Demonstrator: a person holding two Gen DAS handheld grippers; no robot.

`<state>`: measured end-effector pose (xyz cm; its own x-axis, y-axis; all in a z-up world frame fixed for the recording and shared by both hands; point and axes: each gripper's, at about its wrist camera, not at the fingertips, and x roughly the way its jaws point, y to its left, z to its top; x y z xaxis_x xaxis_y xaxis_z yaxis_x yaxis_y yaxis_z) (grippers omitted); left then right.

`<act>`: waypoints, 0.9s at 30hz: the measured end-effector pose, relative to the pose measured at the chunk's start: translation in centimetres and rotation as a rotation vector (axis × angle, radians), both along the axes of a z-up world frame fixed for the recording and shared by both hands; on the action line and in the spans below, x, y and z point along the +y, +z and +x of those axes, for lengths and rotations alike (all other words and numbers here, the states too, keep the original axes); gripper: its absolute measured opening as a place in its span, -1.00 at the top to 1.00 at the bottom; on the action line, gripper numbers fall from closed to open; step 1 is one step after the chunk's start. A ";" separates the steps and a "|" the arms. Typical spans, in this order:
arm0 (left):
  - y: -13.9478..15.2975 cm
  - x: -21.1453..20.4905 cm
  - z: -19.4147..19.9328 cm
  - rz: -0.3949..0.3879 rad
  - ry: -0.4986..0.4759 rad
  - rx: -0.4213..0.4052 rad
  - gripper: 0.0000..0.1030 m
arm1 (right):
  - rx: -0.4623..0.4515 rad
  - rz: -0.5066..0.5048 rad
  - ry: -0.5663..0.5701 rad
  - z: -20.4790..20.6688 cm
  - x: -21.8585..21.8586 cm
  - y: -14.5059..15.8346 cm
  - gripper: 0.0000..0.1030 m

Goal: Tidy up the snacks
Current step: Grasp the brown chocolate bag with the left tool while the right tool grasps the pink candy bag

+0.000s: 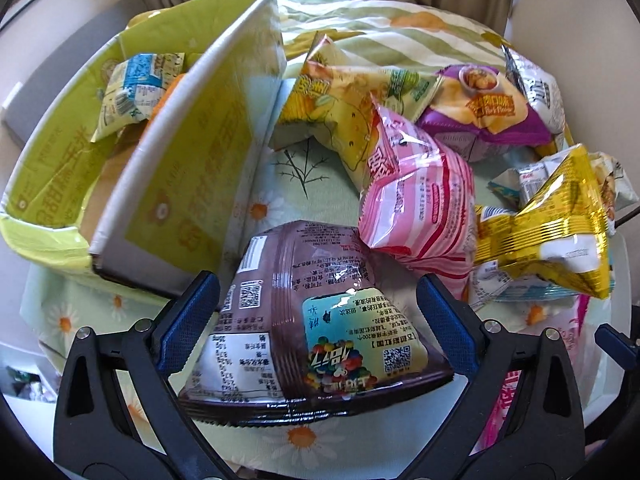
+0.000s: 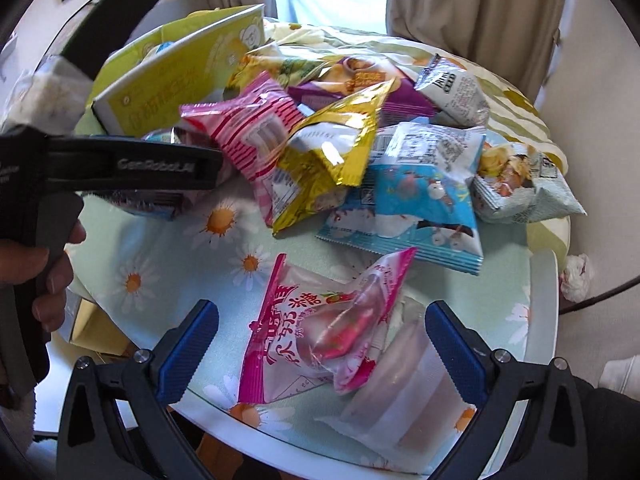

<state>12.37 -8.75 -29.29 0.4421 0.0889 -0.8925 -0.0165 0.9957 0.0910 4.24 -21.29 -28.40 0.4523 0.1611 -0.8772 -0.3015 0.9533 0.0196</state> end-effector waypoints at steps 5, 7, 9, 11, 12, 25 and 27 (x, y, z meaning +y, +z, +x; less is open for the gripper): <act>-1.1 0.2 0.1 -0.004 -0.004 0.015 -0.71 | 0.004 -0.003 0.010 0.1 0.4 -0.8 -0.97; -1.4 0.2 0.2 -0.008 -0.009 0.021 -0.58 | 0.007 -0.010 0.013 0.2 0.6 -1.2 -0.96; -1.8 0.1 0.2 -0.009 -0.013 0.028 -0.49 | 0.010 -0.015 0.013 0.3 0.8 -1.6 -0.92; -1.9 0.3 0.2 -0.012 -0.020 0.023 -0.43 | 0.012 -0.021 0.015 0.3 1.0 -1.9 -0.89; -1.9 0.3 0.1 -0.014 -0.024 0.023 -0.39 | 0.012 -0.025 0.016 0.3 1.0 -2.1 -0.87; -1.4 1.3 -1.5 -0.048 -0.052 0.048 -0.24 | 0.036 -0.084 0.029 0.7 2.9 -4.6 -0.49; -1.4 1.5 -1.9 -0.058 -0.051 0.055 -0.23 | 0.043 -0.065 0.031 0.8 2.9 -4.8 -0.42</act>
<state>10.48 -7.20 -30.68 0.3952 0.0149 -0.9185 0.0379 0.9988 0.0325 5.05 -18.40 -33.20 0.4099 0.1165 -0.9047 -0.3313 0.9431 -0.0286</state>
